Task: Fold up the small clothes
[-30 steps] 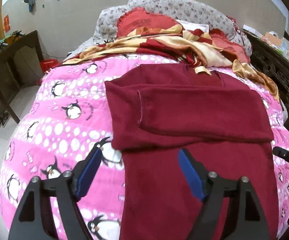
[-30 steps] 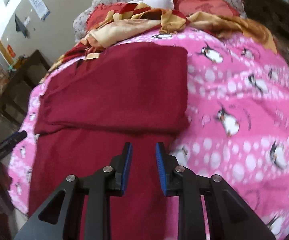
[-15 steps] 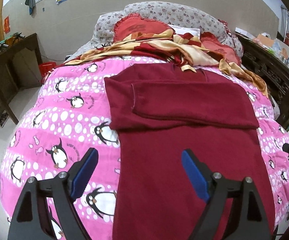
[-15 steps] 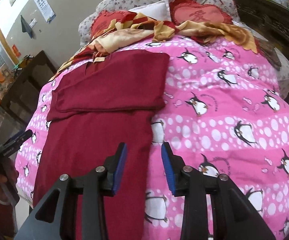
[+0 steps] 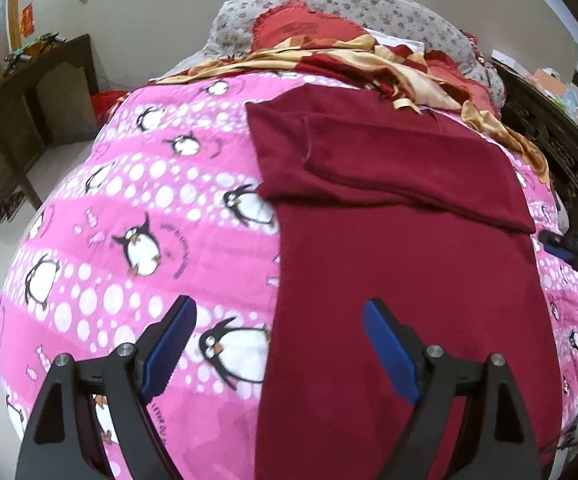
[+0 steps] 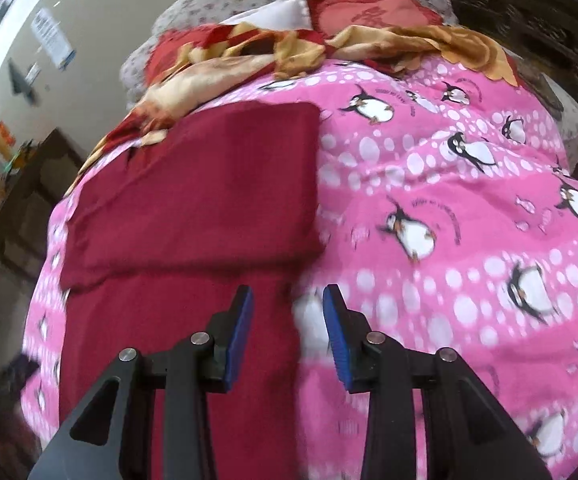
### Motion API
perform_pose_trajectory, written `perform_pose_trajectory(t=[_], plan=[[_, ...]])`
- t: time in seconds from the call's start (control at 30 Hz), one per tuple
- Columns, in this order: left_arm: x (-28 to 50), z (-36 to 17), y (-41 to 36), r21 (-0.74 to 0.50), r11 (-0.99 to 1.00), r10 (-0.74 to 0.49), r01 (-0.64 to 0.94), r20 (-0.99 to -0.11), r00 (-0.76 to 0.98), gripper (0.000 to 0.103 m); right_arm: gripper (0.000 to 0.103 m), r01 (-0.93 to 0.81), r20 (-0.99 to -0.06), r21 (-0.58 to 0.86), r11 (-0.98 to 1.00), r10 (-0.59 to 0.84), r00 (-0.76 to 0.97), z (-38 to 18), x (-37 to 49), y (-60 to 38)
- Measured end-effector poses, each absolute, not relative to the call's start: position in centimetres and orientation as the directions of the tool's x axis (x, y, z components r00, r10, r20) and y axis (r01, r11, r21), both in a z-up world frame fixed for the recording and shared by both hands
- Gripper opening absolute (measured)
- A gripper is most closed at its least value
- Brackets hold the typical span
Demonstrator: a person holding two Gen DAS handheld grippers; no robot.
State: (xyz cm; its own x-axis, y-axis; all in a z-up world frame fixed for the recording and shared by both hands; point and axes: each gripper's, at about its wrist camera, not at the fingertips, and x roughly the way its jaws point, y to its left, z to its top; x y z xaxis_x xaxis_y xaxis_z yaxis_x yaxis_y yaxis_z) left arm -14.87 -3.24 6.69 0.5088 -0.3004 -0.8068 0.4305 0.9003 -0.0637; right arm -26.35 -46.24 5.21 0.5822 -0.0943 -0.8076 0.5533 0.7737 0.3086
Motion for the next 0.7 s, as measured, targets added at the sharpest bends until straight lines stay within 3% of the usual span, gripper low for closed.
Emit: perform_pose_trajectory(t=[0.13,0.2,0.3,0.6,0.7], plan=[[-14.7,6.1,-2.4,-0.091,0.909,-0.3,0.407,-0.82,0.487,0.089,0.063,0.551,-0.791,0.391,0.737,-0.037,0.611,3.6,-24.8,-48.0],[-14.7,5.8,-2.2,-0.086,0.911,-0.291,0.402,-0.826,0.483,0.089,0.054,0.54,-0.776,0.397,0.742,-0.043,0.63,3.4,-24.8,-48.2],[-14.9,5.7,-2.0,-0.071,0.914,-0.279,0.4,-0.824,0.493,0.089,0.049,0.522,-0.765,0.377,0.765,-0.06,0.641,3.2,-25.4,-47.9],[-16.2,5.4,-2.7,-0.032,0.905,-0.267,0.424,-0.819,0.507,0.089,0.048,0.512,-0.776,0.326,0.795,-0.084,0.625,5.1,-27.0,-46.3],[-16.3,5.3,-2.7,-0.038,0.905,-0.271,0.425,-0.82,0.504,0.089,0.052,0.483,-0.773,0.372,0.793,-0.024,0.634,5.7,-28.2,-45.6]])
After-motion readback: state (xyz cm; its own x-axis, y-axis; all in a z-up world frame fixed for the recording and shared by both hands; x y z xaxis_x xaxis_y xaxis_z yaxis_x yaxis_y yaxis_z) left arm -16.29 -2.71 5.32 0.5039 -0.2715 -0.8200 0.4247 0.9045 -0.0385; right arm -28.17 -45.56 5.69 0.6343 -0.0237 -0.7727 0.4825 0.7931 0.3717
